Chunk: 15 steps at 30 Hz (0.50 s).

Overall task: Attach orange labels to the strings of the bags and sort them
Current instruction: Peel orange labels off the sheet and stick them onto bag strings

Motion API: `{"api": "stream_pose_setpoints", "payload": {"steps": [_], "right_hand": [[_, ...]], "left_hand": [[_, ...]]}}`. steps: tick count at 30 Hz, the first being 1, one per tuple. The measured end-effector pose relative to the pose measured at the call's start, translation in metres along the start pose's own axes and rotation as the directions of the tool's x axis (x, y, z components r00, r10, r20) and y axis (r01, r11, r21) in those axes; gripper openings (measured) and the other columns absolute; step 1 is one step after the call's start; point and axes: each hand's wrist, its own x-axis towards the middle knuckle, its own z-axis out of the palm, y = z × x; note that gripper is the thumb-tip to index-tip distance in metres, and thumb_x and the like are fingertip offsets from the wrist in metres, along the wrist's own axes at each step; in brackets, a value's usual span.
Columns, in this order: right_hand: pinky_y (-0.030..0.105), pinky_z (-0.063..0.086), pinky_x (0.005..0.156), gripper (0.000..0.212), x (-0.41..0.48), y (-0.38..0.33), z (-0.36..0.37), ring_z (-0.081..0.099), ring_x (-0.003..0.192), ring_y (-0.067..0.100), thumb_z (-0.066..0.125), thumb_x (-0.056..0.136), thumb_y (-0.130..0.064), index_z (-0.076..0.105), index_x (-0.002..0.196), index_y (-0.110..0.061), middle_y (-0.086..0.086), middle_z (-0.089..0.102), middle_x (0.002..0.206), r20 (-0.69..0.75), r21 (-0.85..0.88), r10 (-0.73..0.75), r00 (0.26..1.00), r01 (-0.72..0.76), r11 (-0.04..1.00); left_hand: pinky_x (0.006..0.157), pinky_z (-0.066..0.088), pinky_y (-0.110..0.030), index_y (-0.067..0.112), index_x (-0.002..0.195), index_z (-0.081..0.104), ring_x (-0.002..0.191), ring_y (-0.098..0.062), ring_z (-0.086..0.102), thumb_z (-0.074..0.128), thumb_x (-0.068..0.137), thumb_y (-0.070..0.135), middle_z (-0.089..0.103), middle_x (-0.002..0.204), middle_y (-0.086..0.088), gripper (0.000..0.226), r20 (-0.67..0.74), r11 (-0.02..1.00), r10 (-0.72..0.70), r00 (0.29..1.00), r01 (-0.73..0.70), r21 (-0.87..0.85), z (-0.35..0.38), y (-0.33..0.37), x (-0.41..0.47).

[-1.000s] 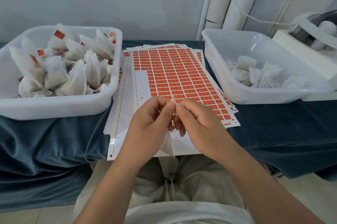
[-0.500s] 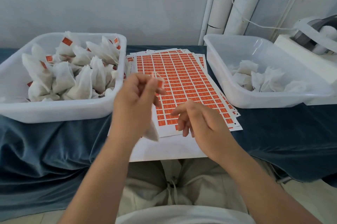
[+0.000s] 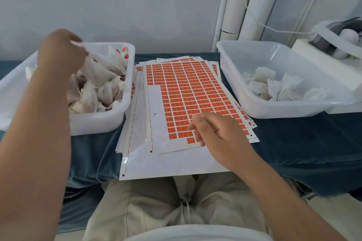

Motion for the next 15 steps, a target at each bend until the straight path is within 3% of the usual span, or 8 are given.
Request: {"api": "stream_pose_setpoints", "payload": {"steps": [3, 7, 11, 13, 15], "right_hand": [[0.022, 0.058, 0.074, 0.039, 0.004, 0.004, -0.010, 0.069, 0.085, 0.002, 0.044, 0.101, -0.065, 0.069, 0.097, -0.035, -0.022, 0.072, 0.087, -0.012, -0.114, 0.006, 1.000, -0.007, 0.994], [0.018, 0.059, 0.077, 0.029, 0.013, 0.015, -0.037, 0.071, 0.090, -0.006, 0.051, 0.101, -0.059, 0.068, 0.107, -0.036, -0.023, 0.074, 0.099, -0.072, -0.195, 0.057, 0.996, -0.070, 0.978], [0.016, 0.049, 0.069, 0.025, 0.027, 0.034, -0.077, 0.069, 0.084, -0.005, 0.051, 0.103, -0.059, 0.065, 0.108, -0.038, -0.024, 0.069, 0.096, -0.291, -0.240, 0.115, 0.950, -0.189, 0.952], [0.022, 0.048, 0.074, 0.022, 0.039, 0.050, -0.102, 0.064, 0.087, -0.001, 0.055, 0.102, -0.051, 0.067, 0.109, -0.034, -0.022, 0.067, 0.099, -0.421, -0.222, 0.147, 0.895, -0.259, 0.940], [0.032, 0.049, 0.083, 0.022, 0.055, 0.067, -0.128, 0.065, 0.095, 0.009, 0.060, 0.101, -0.044, 0.071, 0.110, -0.029, -0.015, 0.070, 0.103, -0.454, -0.259, 0.203, 0.868, -0.346, 0.901]], "left_hand": [[0.092, 0.059, -0.057, 0.031, 0.092, 0.073, 0.094, -0.039, 0.073, 0.075, 0.087, 0.022, 0.077, 0.100, -0.010, 0.010, 0.048, 0.990, 0.013, 0.999, -0.020, 0.137, 0.001, -0.018, 0.008], [0.093, 0.057, -0.054, 0.023, 0.103, 0.076, 0.099, -0.039, 0.069, 0.074, 0.090, 0.028, 0.074, 0.106, -0.011, 0.014, 0.057, 0.954, 0.103, 0.993, -0.115, 0.276, 0.006, -0.018, 0.004], [0.100, 0.053, -0.058, 0.019, 0.118, 0.069, 0.111, -0.043, 0.065, 0.074, 0.093, 0.032, 0.062, 0.130, -0.019, 0.029, -0.067, 0.967, 0.122, 0.990, -0.104, 0.234, 0.003, -0.005, -0.007], [0.103, 0.050, -0.059, 0.018, 0.123, 0.065, 0.118, -0.046, 0.061, 0.069, 0.096, 0.035, 0.055, 0.137, -0.022, 0.032, -0.155, 0.959, 0.193, 0.969, -0.153, 0.236, 0.001, 0.008, -0.018], [0.106, 0.047, -0.054, 0.017, 0.123, 0.066, 0.124, -0.045, 0.057, 0.064, 0.096, 0.039, 0.053, 0.139, -0.022, 0.034, -0.226, 0.940, 0.310, 0.923, -0.262, 0.219, -0.002, 0.028, -0.033]]}}
